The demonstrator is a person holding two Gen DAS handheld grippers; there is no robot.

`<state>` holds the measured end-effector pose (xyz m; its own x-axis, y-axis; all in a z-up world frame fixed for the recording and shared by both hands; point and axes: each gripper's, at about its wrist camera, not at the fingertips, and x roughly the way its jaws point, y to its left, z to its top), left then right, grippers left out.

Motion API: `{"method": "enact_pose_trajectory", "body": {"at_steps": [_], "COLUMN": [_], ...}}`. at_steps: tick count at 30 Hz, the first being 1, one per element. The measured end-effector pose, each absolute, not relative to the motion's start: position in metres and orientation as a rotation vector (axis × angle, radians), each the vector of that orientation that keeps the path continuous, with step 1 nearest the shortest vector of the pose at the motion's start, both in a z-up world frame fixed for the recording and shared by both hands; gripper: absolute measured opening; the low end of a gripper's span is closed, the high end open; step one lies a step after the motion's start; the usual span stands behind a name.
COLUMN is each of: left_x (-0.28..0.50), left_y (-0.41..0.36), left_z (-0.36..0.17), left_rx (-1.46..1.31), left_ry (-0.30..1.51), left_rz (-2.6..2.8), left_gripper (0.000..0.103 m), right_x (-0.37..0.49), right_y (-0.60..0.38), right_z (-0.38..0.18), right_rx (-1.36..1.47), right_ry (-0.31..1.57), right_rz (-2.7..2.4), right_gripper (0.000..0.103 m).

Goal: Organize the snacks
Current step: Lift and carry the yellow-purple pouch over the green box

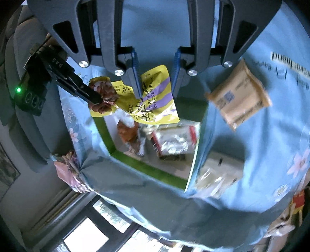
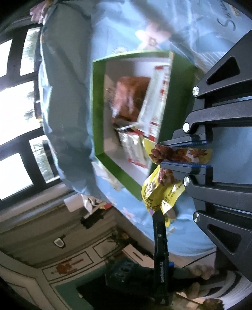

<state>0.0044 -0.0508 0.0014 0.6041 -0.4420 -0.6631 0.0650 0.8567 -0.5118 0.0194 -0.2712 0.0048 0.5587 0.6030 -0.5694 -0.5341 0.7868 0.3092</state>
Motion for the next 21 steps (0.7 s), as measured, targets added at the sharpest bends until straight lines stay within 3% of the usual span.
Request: {"method": "enact_pose_trajectory", "body": {"at_steps": [14, 21], "left_x": [0.071, 0.094], "left_y": [-0.066, -0.06], "left_z": [0.026, 0.014], "left_rx": [-0.41, -0.44], "left_ry": [0.805, 0.827], "left_rz": [-0.366, -0.347], "left_gripper": [0.028, 0.028], "right_x": [0.065, 0.089], "right_y": [-0.283, -0.277], "right_z": [0.034, 0.028], "right_rx": [0.087, 0.069], "right_ry": [0.634, 0.651], "right_rz": [0.581, 0.568], "right_gripper": [0.015, 0.015]}}
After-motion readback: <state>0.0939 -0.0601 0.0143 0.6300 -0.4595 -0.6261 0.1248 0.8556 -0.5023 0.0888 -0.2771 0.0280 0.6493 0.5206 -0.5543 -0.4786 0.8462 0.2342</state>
